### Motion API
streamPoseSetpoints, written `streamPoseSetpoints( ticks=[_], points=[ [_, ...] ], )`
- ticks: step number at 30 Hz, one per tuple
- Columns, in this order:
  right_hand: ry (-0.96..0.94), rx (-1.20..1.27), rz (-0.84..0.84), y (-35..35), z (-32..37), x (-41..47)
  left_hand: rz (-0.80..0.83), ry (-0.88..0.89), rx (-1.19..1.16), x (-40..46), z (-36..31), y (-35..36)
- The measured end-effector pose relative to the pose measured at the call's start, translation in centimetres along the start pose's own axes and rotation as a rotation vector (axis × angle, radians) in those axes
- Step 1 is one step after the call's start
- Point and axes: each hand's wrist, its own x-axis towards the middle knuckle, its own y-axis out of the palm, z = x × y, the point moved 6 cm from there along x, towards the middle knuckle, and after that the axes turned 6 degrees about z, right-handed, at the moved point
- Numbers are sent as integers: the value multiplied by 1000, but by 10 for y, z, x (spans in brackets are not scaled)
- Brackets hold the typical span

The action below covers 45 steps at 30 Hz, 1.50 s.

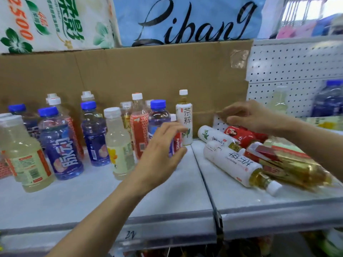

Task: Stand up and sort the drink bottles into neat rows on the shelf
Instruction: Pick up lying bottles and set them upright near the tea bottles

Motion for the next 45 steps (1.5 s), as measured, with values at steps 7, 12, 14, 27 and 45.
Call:
streamPoseSetpoints(
  ticks=[7,12,14,27,45],
  points=[
    [67,-256,182,-15,-77,-10,328,-105,-134,55,-21,83],
    [62,-369,268,-21,-113,1,407,-203,-102,112,-35,130],
    [56,-411,309,-15,-119,8,467,-281,-40,129,-35,142],
    [112,-470,326,19,-140,38,781,-120,628,147,-21,182],
    [43,-290,181,-28,-117,51,175,-214,107,202,17,120]
  ],
)
